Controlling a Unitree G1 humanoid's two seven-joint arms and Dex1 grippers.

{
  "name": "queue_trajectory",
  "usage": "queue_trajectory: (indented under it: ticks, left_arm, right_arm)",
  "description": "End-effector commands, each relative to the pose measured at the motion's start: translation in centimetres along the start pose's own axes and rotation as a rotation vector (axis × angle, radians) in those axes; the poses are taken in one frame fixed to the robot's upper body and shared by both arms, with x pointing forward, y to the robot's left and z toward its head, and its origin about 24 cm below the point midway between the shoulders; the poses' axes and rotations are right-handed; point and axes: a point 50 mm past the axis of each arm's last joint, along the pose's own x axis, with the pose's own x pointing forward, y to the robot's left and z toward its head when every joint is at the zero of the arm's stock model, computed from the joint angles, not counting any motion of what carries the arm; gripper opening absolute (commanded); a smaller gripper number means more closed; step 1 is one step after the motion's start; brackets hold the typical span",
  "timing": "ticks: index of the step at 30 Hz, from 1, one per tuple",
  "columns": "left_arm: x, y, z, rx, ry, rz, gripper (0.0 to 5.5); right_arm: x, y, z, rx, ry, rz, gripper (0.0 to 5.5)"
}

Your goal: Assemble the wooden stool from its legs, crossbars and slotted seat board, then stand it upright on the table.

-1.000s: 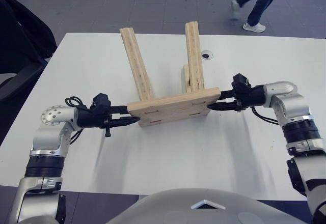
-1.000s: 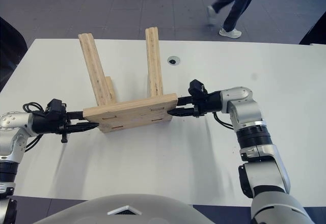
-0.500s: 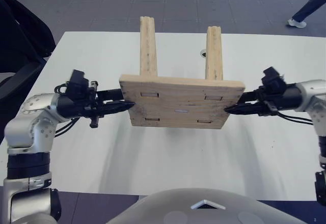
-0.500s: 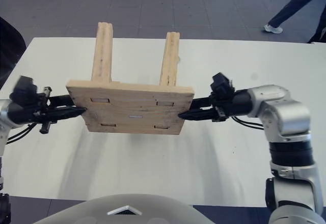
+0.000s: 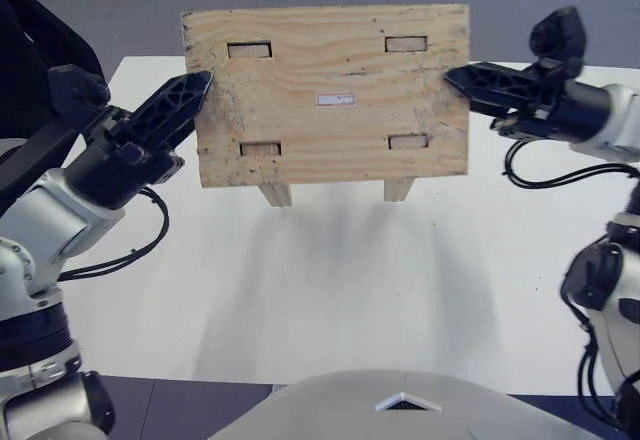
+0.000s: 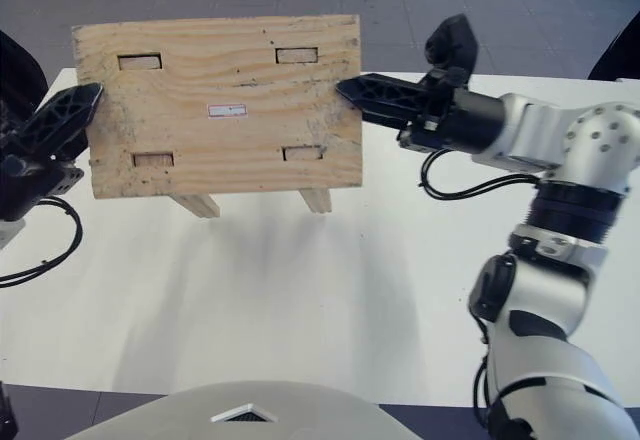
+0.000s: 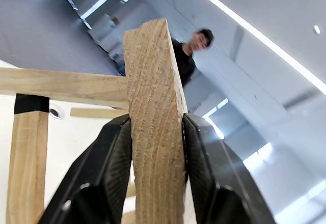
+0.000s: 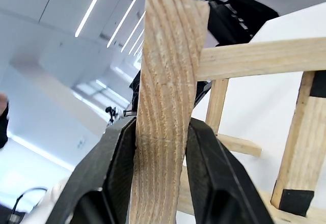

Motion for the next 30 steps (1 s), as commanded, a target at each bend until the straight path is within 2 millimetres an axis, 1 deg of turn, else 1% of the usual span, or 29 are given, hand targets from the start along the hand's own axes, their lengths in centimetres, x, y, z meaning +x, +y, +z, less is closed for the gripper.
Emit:
queue_trajectory:
  ticks: [1, 3, 4, 6, 7, 9, 12, 14, 15, 16, 18, 20, 22, 23, 25, 27, 28, 29, 30]
  left_arm:
    - [7.2, 4.4, 3.1, -0.379, -0.24, 0.402, 1.41]
    - [8.5, 5.9, 3.9, -0.475, -0.297, 0.459, 1.39]
    - [9.4, 6.9, 4.3, -0.518, -0.325, 0.496, 1.37]
    - [10.9, 8.6, 4.3, -0.578, -0.347, 0.572, 1.33]
    - [11.4, 9.4, 3.9, -0.602, -0.346, 0.608, 1.32]
    - [11.8, 10.3, 3.4, -0.623, -0.336, 0.658, 1.31]
    - [11.6, 11.1, 3.3, -0.628, -0.325, 0.691, 1.3]
    - [11.5, 11.3, 3.3, -0.624, -0.33, 0.693, 1.67]
    - [11.5, 11.3, 3.4, -0.616, -0.328, 0.683, 1.86]
    - [11.6, 11.2, 3.6, -0.604, -0.329, 0.664, 1.95]
    - [11.6, 10.9, 4.2, -0.574, -0.355, 0.624, 2.32]
    - [11.3, 10.8, 4.8, -0.548, -0.384, 0.598, 2.58]
    - [10.7, 10.8, 5.3, -0.538, -0.402, 0.577, 2.98]
    - [10.2, 10.9, 5.6, -0.537, -0.423, 0.568, 3.01]
    - [9.3, 11.0, 6.2, -0.52, -0.455, 0.559, 3.01]
    - [8.5, 11.1, 6.8, -0.47, -0.49, 0.559, 3.01]
    - [8.0, 11.0, 7.2, -0.431, -0.509, 0.558, 3.01]
    - [7.4, 10.9, 7.8, -0.344, -0.531, 0.577, 3.01]
    - [6.9, 10.8, 8.2, -0.254, -0.553, 0.592, 3.01]
  right_arm:
    - [5.0, -3.3, 6.4, 0.216, -0.546, -0.569, 1.33]
    - [5.2, -5.0, 6.8, 0.317, -0.623, -0.649, 1.34]
    - [5.1, -6.1, 6.9, 0.37, -0.672, -0.694, 1.35]
    - [4.9, -7.7, 6.8, 0.431, -0.743, -0.75, 1.36]
    - [5.1, -8.1, 6.6, 0.446, -0.754, -0.751, 1.36]
    - [6.0, -8.5, 6.3, 0.458, -0.743, -0.732, 1.36]
    - [7.0, -8.9, 5.6, 0.468, -0.698, -0.696, 1.34]
    - [7.2, -9.0, 5.5, 0.461, -0.692, -0.669, 1.33]
    - [7.3, -8.9, 5.6, 0.451, -0.695, -0.647, 1.73]
    - [7.3, -8.6, 5.8, 0.436, -0.701, -0.607, 1.86]
    - [7.6, -7.5, 6.6, 0.362, -0.688, -0.477, 2.29]
    - [7.7, -6.4, 7.1, 0.315, -0.685, -0.361, 2.6]
    - [7.6, -5.8, 7.6, 0.295, -0.693, -0.272, 3.04]
    - [7.6, -5.6, 7.7, 0.283, -0.697, -0.251, 3.25]
    - [7.4, -5.3, 7.9, 0.267, -0.711, -0.225, 3.67]
    - [6.6, -5.5, 8.2, 0.255, -0.732, -0.239, 4.02]
    - [5.8, -5.9, 8.3, 0.25, -0.745, -0.28, 4.24]
    - [4.8, -6.6, 8.1, 0.248, -0.756, -0.346, 4.48]
    - [3.9, -7.1, 8.0, 0.246, -0.77, -0.404, 4.48]
